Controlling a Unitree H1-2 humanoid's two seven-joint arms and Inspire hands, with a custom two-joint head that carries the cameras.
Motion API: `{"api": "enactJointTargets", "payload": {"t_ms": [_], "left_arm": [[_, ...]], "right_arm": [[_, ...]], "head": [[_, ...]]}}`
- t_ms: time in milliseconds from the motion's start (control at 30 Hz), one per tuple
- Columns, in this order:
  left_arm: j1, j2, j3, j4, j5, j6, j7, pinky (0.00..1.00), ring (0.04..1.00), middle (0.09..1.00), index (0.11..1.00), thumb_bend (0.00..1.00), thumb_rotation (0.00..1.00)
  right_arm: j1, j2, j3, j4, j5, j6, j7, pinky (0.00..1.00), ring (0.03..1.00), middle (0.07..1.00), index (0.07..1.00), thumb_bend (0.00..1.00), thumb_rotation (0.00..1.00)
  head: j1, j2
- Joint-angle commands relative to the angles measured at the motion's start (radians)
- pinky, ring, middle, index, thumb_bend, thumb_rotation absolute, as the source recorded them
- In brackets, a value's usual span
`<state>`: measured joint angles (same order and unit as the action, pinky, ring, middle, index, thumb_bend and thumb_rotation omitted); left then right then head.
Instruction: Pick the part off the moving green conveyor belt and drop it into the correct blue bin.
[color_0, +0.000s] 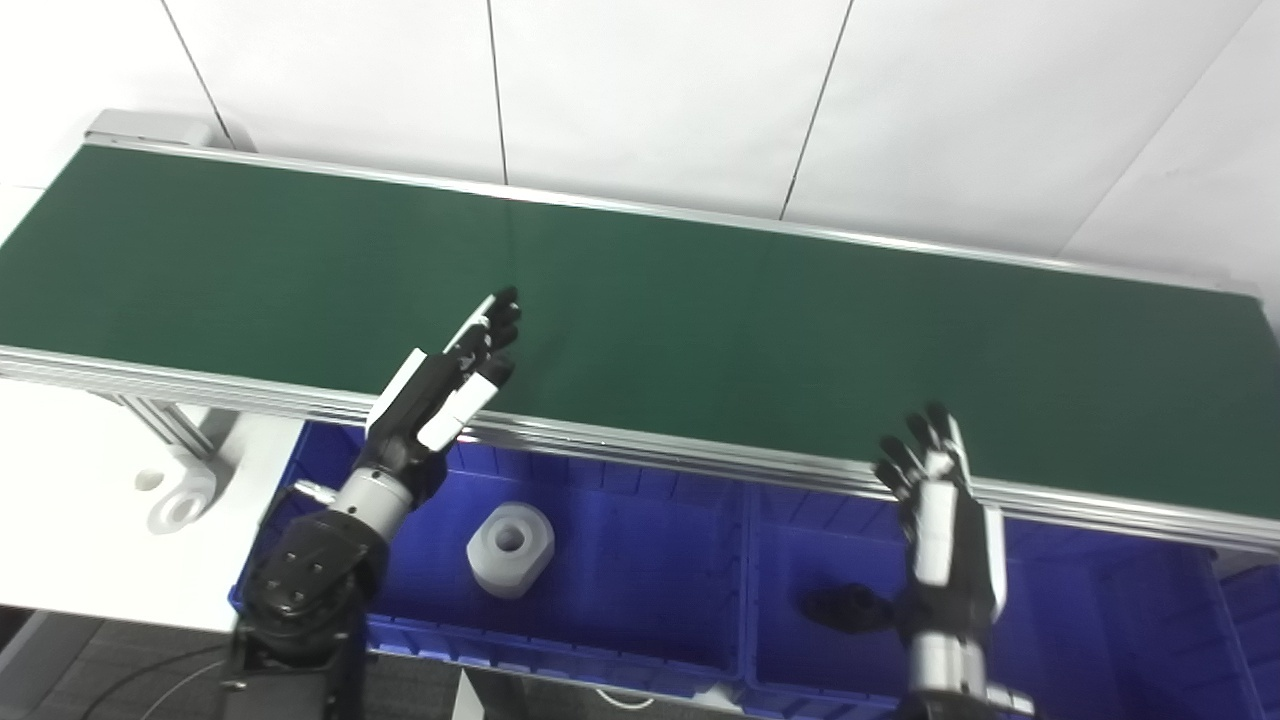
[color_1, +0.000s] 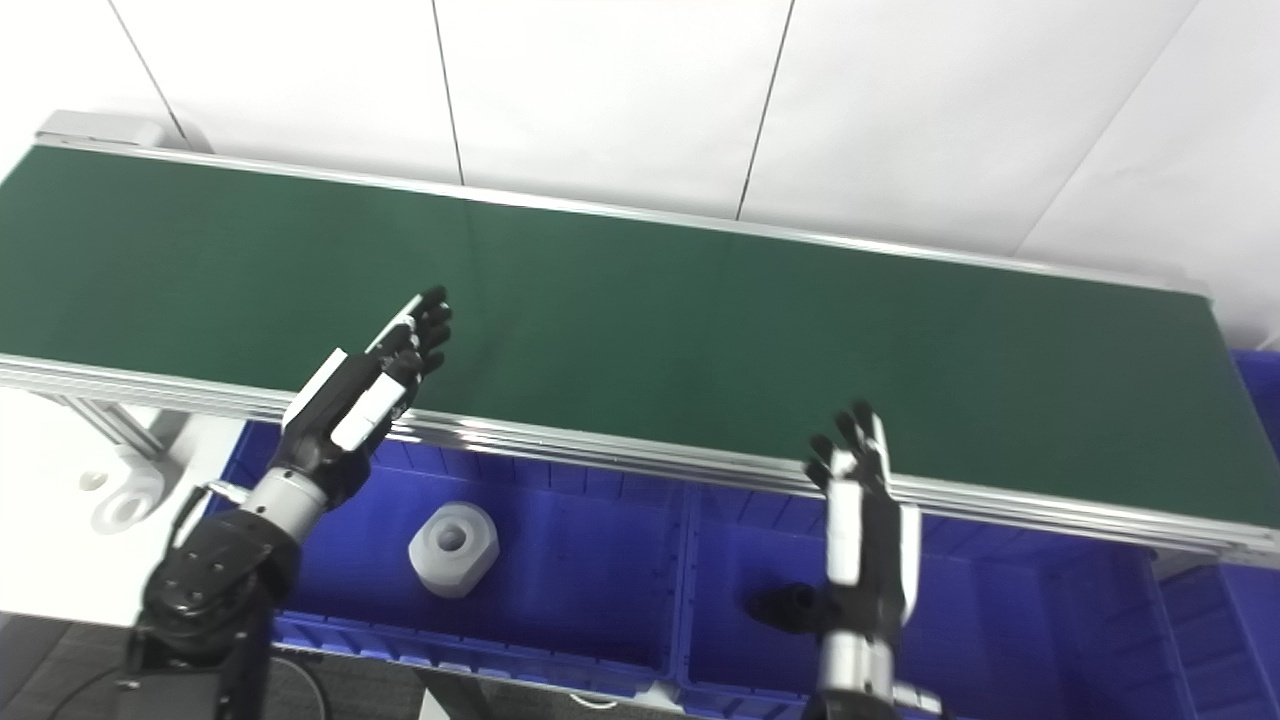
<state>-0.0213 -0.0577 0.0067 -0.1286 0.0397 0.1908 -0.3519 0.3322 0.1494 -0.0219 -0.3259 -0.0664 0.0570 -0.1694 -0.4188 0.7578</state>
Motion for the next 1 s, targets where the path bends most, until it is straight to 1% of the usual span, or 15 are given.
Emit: {"api": "enactJointTargets", "payload": {"t_ms": [0,100,133,167,233,300,333,367,433,533,600,667,767,900,967], "left_arm": [[0.002,-0.010,-0.036,-0.020,0.009,-0.066,0.038,1.00,1.000,1.000,1.000,0.84,0.82],[0.029,-0.013,-0.081,-0.038,0.035,-0.082,0.073,1.00,1.000,1.000,1.000,0.83,0.82],[0.040,-0.013,-0.098,-0.047,0.054,-0.088,0.087,1.00,1.000,1.000,1.000,0.83,0.83],[0.050,-0.016,-0.112,-0.054,0.070,-0.094,0.102,1.00,1.000,1.000,1.000,0.82,0.84],[0.068,-0.019,-0.129,-0.068,0.081,-0.090,0.128,1.00,1.000,1.000,1.000,0.79,0.84],[0.081,-0.019,-0.138,-0.079,0.080,-0.088,0.144,1.00,1.000,1.000,1.000,0.74,0.84],[0.087,-0.020,-0.141,-0.085,0.076,-0.088,0.150,1.00,1.000,1.000,1.000,0.73,0.84],[0.091,-0.019,-0.145,-0.089,0.071,-0.088,0.156,1.00,1.000,1.000,1.000,0.70,0.84],[0.098,-0.020,-0.151,-0.098,0.069,-0.088,0.169,1.00,1.000,1.000,1.000,0.68,0.85],[0.109,-0.018,-0.158,-0.105,0.043,-0.101,0.170,1.00,1.000,1.000,1.000,0.63,0.85],[0.113,-0.011,-0.164,-0.100,0.043,-0.121,0.175,1.00,1.000,1.000,1.000,0.63,0.85],[0.123,0.001,-0.177,-0.094,0.060,-0.138,0.178,1.00,1.000,1.000,1.000,0.64,0.87],[0.148,0.012,-0.195,-0.092,0.068,-0.129,0.175,1.00,1.000,1.000,1.000,0.65,0.88],[0.176,0.021,-0.194,-0.064,0.042,-0.112,0.172,1.00,1.000,1.000,1.000,0.61,0.87],[0.185,0.021,-0.186,-0.048,0.016,-0.111,0.171,1.00,1.000,1.000,1.000,0.58,0.88]], "right_arm": [[0.019,0.009,0.000,-0.034,-0.029,-0.080,-0.017,0.87,0.880,0.934,0.978,0.87,1.00],[0.041,0.009,0.001,-0.030,-0.036,-0.105,-0.024,0.89,0.883,0.934,0.984,0.87,1.00],[0.045,0.010,0.001,-0.025,-0.036,-0.114,-0.026,0.94,0.892,0.930,0.978,0.85,1.00],[0.047,0.010,0.001,-0.015,-0.037,-0.124,-0.028,0.95,0.893,0.927,0.974,0.85,1.00],[0.049,0.011,0.006,0.002,-0.049,-0.139,-0.033,0.93,0.882,0.926,0.975,0.83,1.00],[0.050,0.015,0.013,0.018,-0.079,-0.149,-0.047,0.89,0.856,0.912,0.963,0.81,1.00],[0.048,0.017,0.018,0.026,-0.111,-0.149,-0.059,0.89,0.855,0.911,0.963,0.81,1.00],[0.047,0.018,0.022,0.032,-0.133,-0.148,-0.068,0.88,0.837,0.894,0.944,0.83,1.00],[0.040,0.025,0.028,0.049,-0.152,-0.157,-0.081,0.86,0.828,0.885,0.929,0.84,1.00],[0.028,0.030,0.037,0.071,-0.143,-0.176,-0.085,0.86,0.836,0.885,0.926,0.83,1.00],[0.021,0.030,0.045,0.081,-0.130,-0.185,-0.080,0.87,0.854,0.902,0.940,0.81,1.00],[0.017,0.034,0.053,0.084,-0.108,-0.171,-0.070,0.86,0.872,0.918,0.953,0.81,1.00],[0.012,0.039,0.062,0.087,-0.092,-0.151,-0.066,0.88,0.887,0.929,0.965,0.82,1.00],[0.005,0.035,0.078,0.100,-0.108,-0.143,-0.070,0.90,0.900,0.938,0.974,0.81,1.00],[0.004,0.036,0.088,0.103,-0.121,-0.131,-0.070,0.91,0.904,0.941,0.976,0.81,1.00]], "head": [[0.001,0.000],[-0.001,-0.005],[-0.006,-0.006],[-0.009,-0.007],[-0.023,-0.012],[-0.034,-0.016],[-0.046,-0.019],[-0.046,-0.019],[-0.068,-0.026],[-0.075,-0.028],[-0.086,-0.030],[-0.094,-0.032],[-0.103,-0.038],[-0.120,-0.042],[-0.132,-0.045]]}}
